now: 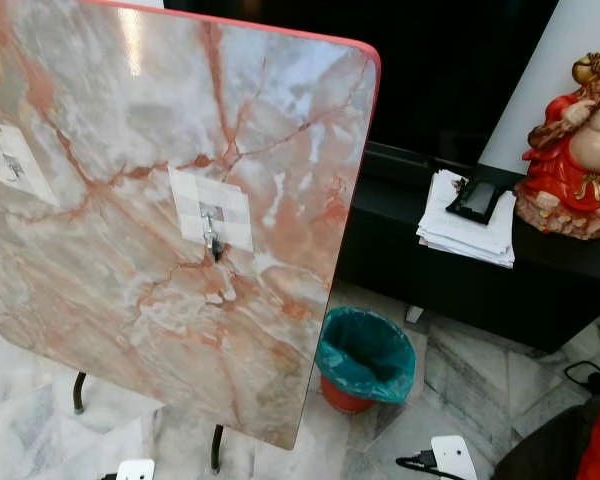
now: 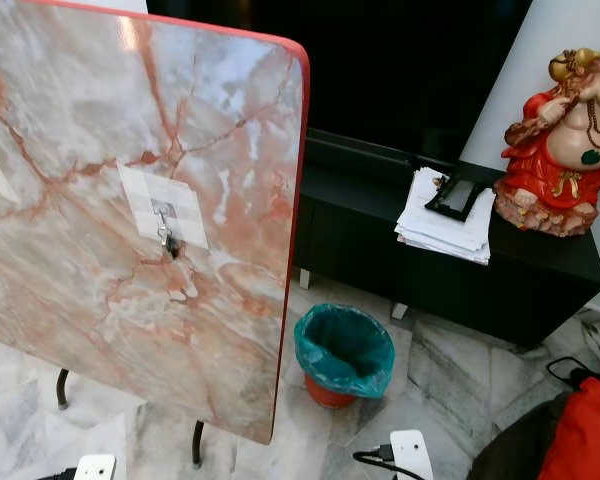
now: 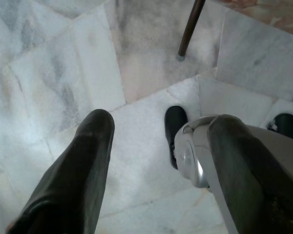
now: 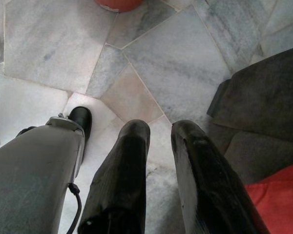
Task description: Hang keys on a hook
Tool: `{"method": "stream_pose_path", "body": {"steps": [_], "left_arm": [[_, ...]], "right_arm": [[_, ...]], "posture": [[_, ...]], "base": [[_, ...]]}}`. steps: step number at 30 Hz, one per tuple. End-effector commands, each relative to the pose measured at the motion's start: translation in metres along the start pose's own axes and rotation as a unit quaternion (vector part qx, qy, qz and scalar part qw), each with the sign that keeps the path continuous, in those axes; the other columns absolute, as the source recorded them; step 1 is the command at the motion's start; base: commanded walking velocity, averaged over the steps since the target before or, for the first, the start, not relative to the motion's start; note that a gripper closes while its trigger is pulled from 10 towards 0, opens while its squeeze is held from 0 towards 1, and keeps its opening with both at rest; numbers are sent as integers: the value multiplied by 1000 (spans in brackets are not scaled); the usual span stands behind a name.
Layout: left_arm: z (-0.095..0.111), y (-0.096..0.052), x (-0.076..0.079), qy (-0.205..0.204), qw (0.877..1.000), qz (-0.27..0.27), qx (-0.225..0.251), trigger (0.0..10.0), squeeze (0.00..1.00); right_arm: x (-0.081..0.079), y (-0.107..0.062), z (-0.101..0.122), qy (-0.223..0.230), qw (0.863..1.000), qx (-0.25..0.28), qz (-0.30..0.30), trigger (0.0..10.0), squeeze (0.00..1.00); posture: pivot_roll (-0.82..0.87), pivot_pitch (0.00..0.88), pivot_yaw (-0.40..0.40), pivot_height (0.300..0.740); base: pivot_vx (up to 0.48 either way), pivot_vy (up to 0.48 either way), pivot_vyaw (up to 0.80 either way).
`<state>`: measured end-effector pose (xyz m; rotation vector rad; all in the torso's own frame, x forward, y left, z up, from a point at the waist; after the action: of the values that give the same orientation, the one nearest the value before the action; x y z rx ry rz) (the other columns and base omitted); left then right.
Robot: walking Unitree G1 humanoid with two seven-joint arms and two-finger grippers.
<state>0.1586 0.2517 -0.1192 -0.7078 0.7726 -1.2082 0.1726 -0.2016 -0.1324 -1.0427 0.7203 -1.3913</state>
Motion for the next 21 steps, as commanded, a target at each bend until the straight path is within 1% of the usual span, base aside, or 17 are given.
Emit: {"method": "stream_pose_path", "body": {"steps": [1,3,4,6,11,16,21], "left_arm": [[-4,1,9,-1,1000,-5,-5,10000,0],[-3,2,11,0,1000,-7,-4,10000,0],[-2,2,14,0,1000,-9,-2,10000,0],[-2,3,15,2,1000,-10,-1,10000,0],[-4,3,17,4,1000,-7,-6,10000,0],[-13,1,21,11,1000,-8,-18,10000,0],[-14,1,24,16,1000,-10,-17,10000,0]], "right_arm": [[5,0,-2,6,1000,-4,-8,10000,0],[5,0,-2,6,1000,-5,-8,10000,0],[5,0,-2,6,1000,-4,-9,10000,0],[5,0,-1,6,1000,-4,-9,10000,0],[5,0,0,4,1000,-1,-10,10000,0],[7,0,-1,7,1000,-3,-13,10000,0],[7,0,-1,4,1000,-3,-12,10000,0]], "posture": [[23,0,-105,740],[26,0,-106,740],[28,0,-110,740],[28,0,-110,740],[16,0,-111,740],[21,11,-111,740],[29,22,-117,740]], "base": [[0,0,0],[0,0,0],[0,341,0],[0,341,0],[0,480,0],[0,480,0],[0,480,0]]}}
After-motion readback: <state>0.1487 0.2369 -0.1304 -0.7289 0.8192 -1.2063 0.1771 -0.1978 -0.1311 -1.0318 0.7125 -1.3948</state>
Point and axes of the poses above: a point about 5 cm out from each wrist's last joint towards the gripper, its own y axis pointing out of the wrist towards the gripper, its own z axis along the axis of the wrist's last joint, x = y × z, the point moved 4 cm from there along y, pointing out of the wrist towards the gripper, and after that the axes turned 4 degrees about -y, right-handed, at the moved point
